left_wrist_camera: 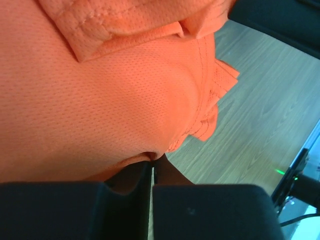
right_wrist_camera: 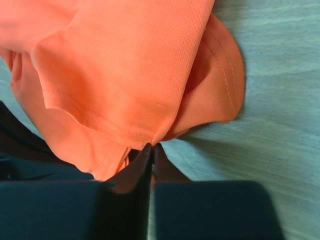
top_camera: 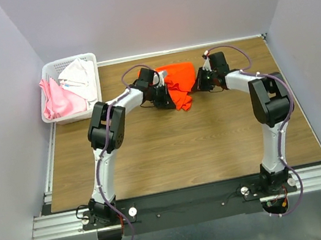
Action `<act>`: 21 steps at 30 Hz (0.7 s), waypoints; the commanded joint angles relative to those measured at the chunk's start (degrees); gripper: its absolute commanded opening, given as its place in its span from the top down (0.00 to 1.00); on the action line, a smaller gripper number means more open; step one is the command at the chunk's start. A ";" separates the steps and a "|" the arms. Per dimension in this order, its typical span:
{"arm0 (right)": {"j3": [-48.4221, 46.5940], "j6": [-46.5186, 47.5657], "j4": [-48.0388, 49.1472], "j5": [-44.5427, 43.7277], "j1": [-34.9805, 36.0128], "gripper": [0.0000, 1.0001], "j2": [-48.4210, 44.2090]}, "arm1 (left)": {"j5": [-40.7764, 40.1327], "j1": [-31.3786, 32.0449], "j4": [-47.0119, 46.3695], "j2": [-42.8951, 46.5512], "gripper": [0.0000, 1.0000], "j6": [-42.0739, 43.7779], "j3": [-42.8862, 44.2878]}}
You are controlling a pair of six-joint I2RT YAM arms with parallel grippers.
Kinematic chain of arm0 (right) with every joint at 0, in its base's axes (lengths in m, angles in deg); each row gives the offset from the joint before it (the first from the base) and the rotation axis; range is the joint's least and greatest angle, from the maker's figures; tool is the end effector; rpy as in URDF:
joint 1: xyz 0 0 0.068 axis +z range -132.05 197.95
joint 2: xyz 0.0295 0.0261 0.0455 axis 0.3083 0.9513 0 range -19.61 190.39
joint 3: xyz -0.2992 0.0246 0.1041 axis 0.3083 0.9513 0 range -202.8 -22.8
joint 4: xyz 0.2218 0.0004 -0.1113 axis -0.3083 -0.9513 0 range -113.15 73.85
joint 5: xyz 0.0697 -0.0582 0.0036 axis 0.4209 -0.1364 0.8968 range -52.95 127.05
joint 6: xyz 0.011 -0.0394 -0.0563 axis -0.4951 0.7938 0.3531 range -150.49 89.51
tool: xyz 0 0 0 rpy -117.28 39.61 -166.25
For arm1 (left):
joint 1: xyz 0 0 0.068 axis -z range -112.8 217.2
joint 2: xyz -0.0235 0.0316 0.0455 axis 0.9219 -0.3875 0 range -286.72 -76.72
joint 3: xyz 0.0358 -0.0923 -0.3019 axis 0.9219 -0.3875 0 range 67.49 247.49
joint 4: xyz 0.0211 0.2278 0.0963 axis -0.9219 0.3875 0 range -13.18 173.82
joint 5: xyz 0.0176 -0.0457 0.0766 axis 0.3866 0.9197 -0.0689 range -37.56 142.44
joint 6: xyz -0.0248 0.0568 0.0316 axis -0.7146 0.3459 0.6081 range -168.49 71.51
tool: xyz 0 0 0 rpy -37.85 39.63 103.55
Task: Fold and stack the t-shirts
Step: Flatten the tshirt out
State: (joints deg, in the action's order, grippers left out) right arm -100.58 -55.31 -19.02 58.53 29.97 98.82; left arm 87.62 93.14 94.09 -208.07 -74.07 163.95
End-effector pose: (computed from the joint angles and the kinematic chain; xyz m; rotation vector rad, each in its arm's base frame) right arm 0.4590 0.1189 0.1943 0.0729 2.3869 0.7512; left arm 0.4555 -0.2578 0.1687 0.2888 2.5837 -1.1230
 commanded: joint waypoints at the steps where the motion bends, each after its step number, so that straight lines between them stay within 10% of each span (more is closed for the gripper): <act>1: -4.04 -0.41 -0.90 0.50 0.21 1.00 1.72 | -2.04 -0.53 0.21 -0.23 1.00 0.18 0.83; 12: -14.06 -2.95 -5.56 -8.46 -8.57 1.00 -10.32 | -15.64 -13.96 13.03 14.88 1.00 9.58 5.21; 21: -22.77 3.72 -7.76 -21.20 -11.13 1.00 -23.24 | -25.42 -22.15 28.60 14.72 1.00 16.79 31.57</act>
State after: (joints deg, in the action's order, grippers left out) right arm -121.84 -54.72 -25.18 44.71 17.55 79.98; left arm 68.39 69.88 114.05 -194.08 -61.35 187.95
